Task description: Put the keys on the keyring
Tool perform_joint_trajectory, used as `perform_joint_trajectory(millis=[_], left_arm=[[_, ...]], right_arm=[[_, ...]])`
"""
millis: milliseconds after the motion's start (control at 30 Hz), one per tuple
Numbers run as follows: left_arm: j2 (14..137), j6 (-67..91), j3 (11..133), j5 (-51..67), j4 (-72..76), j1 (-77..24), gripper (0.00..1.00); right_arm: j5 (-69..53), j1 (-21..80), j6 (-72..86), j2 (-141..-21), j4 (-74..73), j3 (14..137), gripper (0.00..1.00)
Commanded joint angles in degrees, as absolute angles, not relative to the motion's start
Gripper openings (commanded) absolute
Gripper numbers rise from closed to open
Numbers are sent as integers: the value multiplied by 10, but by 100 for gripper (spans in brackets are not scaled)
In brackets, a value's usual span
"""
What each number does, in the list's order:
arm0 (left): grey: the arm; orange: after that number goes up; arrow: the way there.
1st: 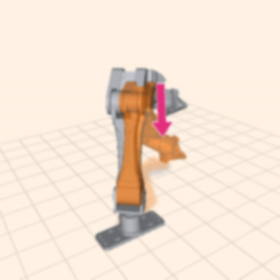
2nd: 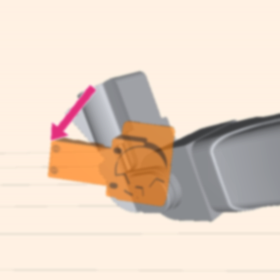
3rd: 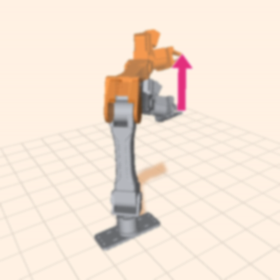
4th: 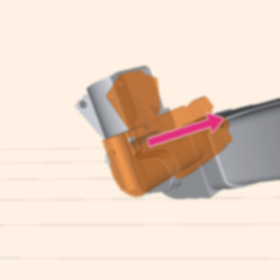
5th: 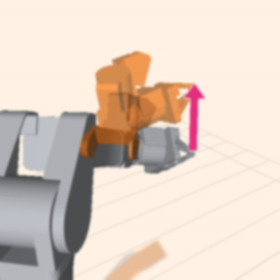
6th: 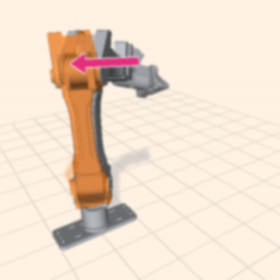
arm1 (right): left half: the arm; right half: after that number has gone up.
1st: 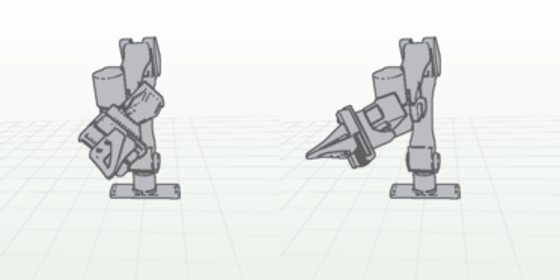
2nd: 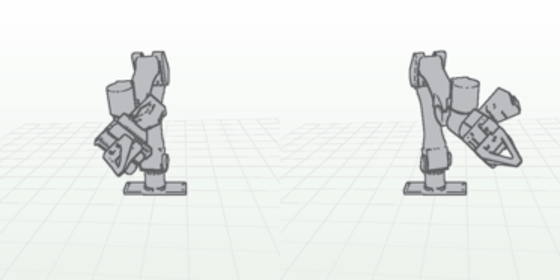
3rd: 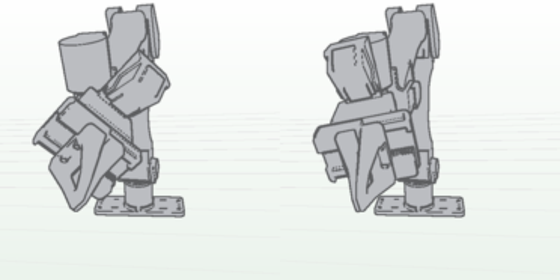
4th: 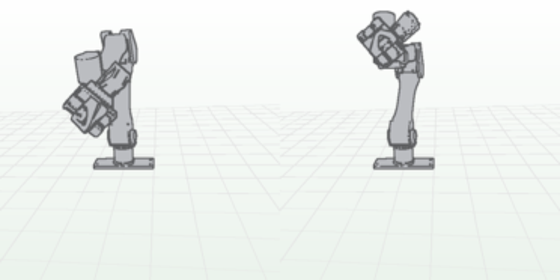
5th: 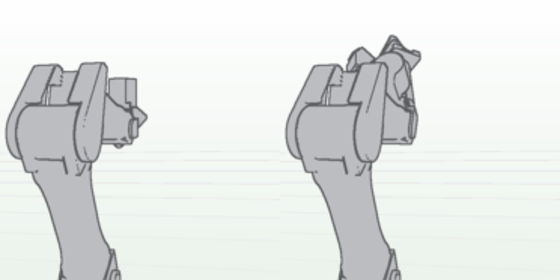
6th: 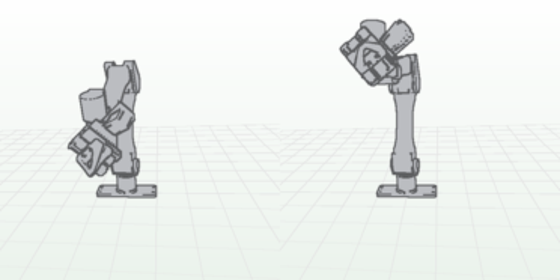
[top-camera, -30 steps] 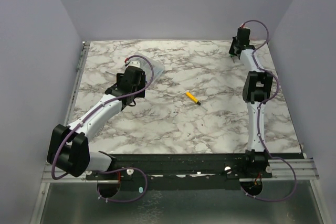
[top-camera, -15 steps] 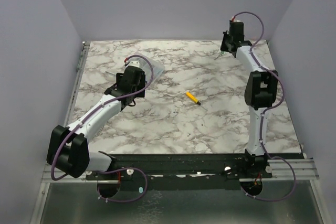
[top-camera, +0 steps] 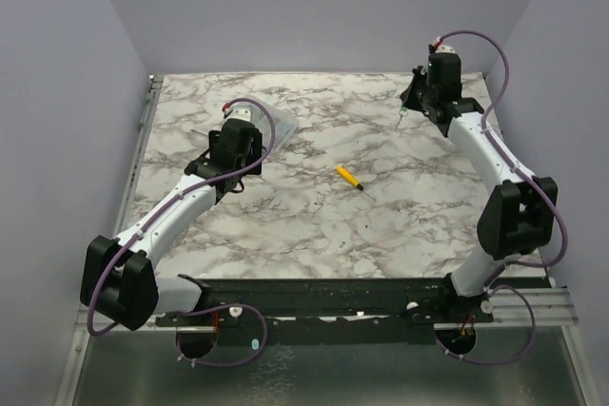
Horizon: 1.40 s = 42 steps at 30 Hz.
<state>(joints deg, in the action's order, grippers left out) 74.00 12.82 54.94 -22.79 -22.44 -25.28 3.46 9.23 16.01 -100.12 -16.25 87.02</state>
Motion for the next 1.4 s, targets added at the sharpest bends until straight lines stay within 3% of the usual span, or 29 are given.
perform_joint_trajectory(millis=[0,267,400,567,833,867,900,967,1000,1167,1367], left_arm=[[721,131,564,-206,-225,-256,73],[694,137,555,-191,-224,-262,73],[686,139,553,-191,-224,-265,74],[672,142,548,-200,-217,-265,74],[668,141,540,-216,-212,-265,74],[668,141,539,-219,-212,-265,74],[668,141,538,-221,-212,-265,74],[667,140,537,-226,-211,-265,74],[667,140,537,-228,-212,-266,74],[670,141,536,-233,-211,-265,74],[678,152,532,-254,-210,-265,79]], right_arm=[[74,98,230,-900,-191,772,1],[98,110,318,-653,-205,515,1],[150,112,361,-591,-224,442,1],[206,111,418,-621,-227,401,1],[193,111,439,-729,-184,428,1],[186,111,437,-740,-179,434,5],[178,112,437,-750,-177,440,24],[157,112,432,-763,-171,455,82],[140,112,429,-765,-165,460,96],[68,112,388,-734,-111,469,100],[74,112,375,-678,-119,460,100]])
